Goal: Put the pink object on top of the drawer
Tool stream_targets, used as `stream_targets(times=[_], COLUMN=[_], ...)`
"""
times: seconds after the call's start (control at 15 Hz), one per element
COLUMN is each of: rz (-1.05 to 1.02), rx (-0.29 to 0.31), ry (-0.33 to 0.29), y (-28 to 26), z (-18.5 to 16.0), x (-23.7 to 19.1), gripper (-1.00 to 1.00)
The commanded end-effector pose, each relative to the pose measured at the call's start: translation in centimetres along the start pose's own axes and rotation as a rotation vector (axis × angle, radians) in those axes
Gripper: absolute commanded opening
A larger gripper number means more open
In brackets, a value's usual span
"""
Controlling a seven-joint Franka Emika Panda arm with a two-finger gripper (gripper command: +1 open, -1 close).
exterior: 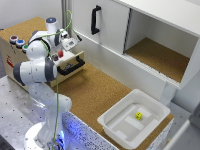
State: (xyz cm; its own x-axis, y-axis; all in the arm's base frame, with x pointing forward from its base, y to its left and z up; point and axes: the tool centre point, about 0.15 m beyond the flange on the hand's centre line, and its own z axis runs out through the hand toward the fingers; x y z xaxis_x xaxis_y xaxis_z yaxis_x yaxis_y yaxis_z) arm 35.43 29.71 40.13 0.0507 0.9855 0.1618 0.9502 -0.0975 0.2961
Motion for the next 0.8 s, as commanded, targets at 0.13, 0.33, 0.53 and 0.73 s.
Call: stream_targets(times=[0.13, 0.33, 0.53, 0.73], rz=[-0.063, -0.042, -0.024, -0.01], rx=[0.016, 0.008, 0.011, 0.046], ry=[-0.025, -0.066, -0.055, -0.029], y=[1.7, 1.5, 0.4, -1.0], z=[-2.0, -3.5, -4.8, -6.1], x=[1.6, 5.0, 9.3, 13.4], gripper=[-1.0, -1.0, -1.0, -1.0])
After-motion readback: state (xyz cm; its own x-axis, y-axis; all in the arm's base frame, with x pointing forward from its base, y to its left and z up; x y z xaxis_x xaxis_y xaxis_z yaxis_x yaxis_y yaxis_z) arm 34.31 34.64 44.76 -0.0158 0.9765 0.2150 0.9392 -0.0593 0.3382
